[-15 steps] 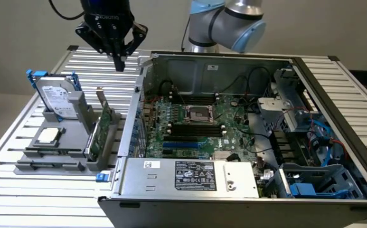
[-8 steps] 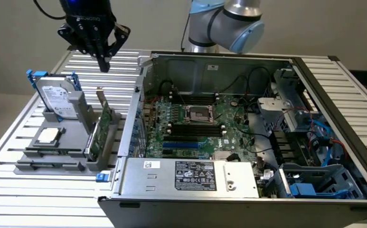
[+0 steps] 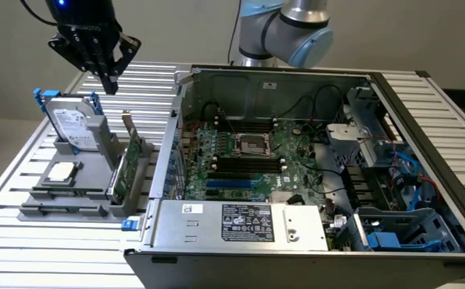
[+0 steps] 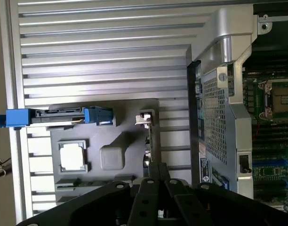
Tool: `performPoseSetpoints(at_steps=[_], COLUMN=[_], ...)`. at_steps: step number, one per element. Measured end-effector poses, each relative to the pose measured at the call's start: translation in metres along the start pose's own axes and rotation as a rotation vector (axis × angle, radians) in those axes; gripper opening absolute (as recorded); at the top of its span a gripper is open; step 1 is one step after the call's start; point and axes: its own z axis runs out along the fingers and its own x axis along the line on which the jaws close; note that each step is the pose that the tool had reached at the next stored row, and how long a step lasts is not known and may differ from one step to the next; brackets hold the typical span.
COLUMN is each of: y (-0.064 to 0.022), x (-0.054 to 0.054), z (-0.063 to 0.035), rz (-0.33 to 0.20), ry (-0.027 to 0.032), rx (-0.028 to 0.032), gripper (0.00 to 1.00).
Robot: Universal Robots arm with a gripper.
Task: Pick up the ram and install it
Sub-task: 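Reach for the ram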
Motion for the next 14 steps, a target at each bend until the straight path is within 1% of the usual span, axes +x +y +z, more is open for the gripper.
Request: performPoseSetpoints(at_steps=[2, 6, 10, 14], y=[-0.0009, -0.0025, -0.0056, -0.0116], x=[0.008, 0.019, 0.026, 0.033], z=[0.0021, 0.0051, 0.0069, 0.0070], rz=[0.000, -0.001, -0.003, -0.004], ry=[0.0007, 0.0012, 0.0012, 0.0012], rx=[0.0004, 0.0009, 0.0009, 0.0009], gripper=[0.11, 0.11, 0.11, 0.11])
